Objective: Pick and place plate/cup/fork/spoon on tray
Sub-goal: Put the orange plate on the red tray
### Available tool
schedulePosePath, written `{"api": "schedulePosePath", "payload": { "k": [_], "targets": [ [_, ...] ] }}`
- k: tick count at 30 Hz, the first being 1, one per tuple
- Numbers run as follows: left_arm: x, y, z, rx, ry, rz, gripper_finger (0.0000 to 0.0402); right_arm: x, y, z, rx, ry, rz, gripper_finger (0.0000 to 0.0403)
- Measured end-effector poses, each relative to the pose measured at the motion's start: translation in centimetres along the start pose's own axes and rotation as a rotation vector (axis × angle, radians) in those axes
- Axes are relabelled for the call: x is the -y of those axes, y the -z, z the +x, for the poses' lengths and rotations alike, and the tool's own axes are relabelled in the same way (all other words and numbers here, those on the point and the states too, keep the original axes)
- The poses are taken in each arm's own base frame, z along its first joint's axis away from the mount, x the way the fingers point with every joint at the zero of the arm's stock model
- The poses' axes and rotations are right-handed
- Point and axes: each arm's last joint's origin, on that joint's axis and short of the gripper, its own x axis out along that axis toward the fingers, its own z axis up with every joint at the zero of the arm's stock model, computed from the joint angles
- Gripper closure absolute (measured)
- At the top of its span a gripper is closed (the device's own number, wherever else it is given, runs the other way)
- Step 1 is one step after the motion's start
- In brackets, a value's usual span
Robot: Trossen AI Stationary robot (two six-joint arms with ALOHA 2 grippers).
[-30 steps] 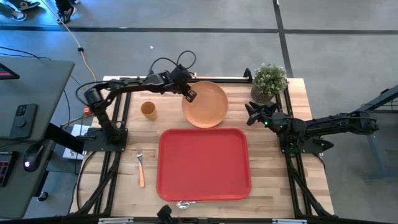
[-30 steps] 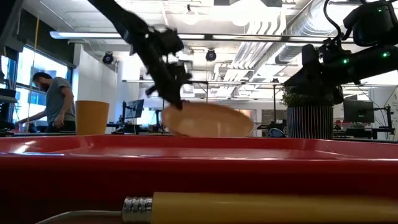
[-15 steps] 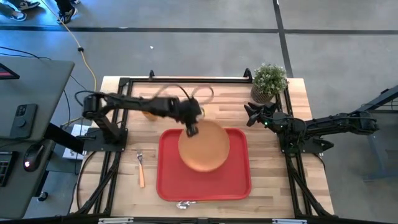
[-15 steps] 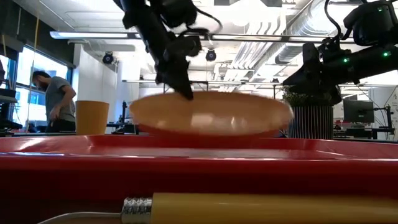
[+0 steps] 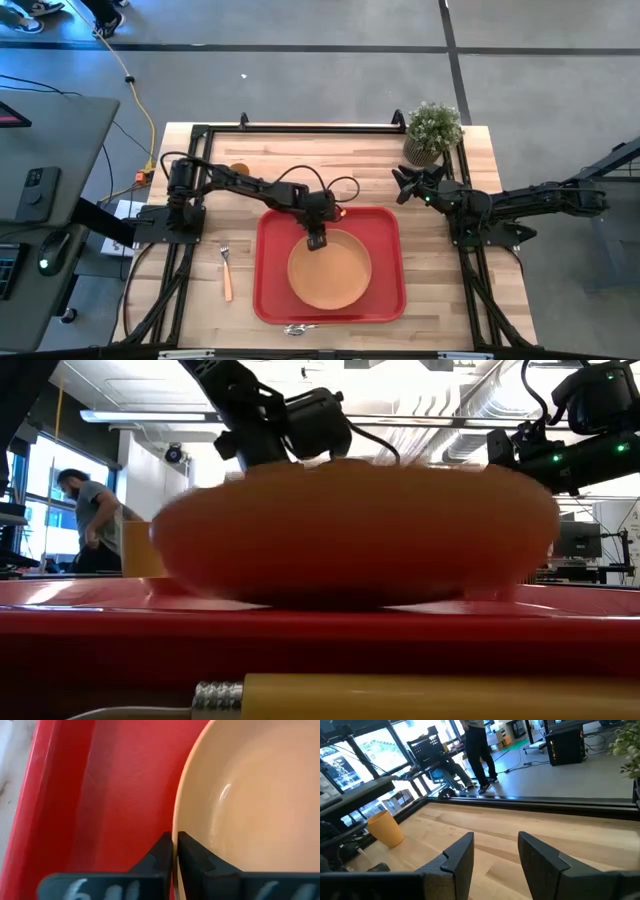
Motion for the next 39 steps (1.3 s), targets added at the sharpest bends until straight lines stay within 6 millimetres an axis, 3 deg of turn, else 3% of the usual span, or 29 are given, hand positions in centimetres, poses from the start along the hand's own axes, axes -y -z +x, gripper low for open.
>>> {"api": "schedulePosePath", "payload": {
  "k": [8, 16, 23, 32, 39],
  "targets": [
    [-1.6, -0.4, -1.1, 0.028, -0.056, -0.023, 0.0323, 0.0, 0.1, 0.0, -0.008, -0.002, -0.005, 0.0259],
    [-1.4, -1.0, -3.0, 0.085, -0.048, 0.001, 0.0289, 0.0, 0.1, 0.0, -0.009, -0.001, -0.009, 0.0259],
    [-1.7, -1.0, -3.4, 0.087, -0.095, 0.038, 0.0286, 0.0, 0.1, 0.0, -0.01, 0.0, -0.009, 0.0259],
    [-4.0, -0.7, -4.0, 0.036, -0.186, -0.022, 0.0293, 0.0, 0.1, 0.0, -0.01, 0.0, -0.007, 0.0259],
    [-3.1, -0.9, -4.0, 0.036, 0.001, -0.007, 0.0306, 0.0, 0.1, 0.0, -0.01, 0.001, -0.025, 0.0259]
  ]
}}
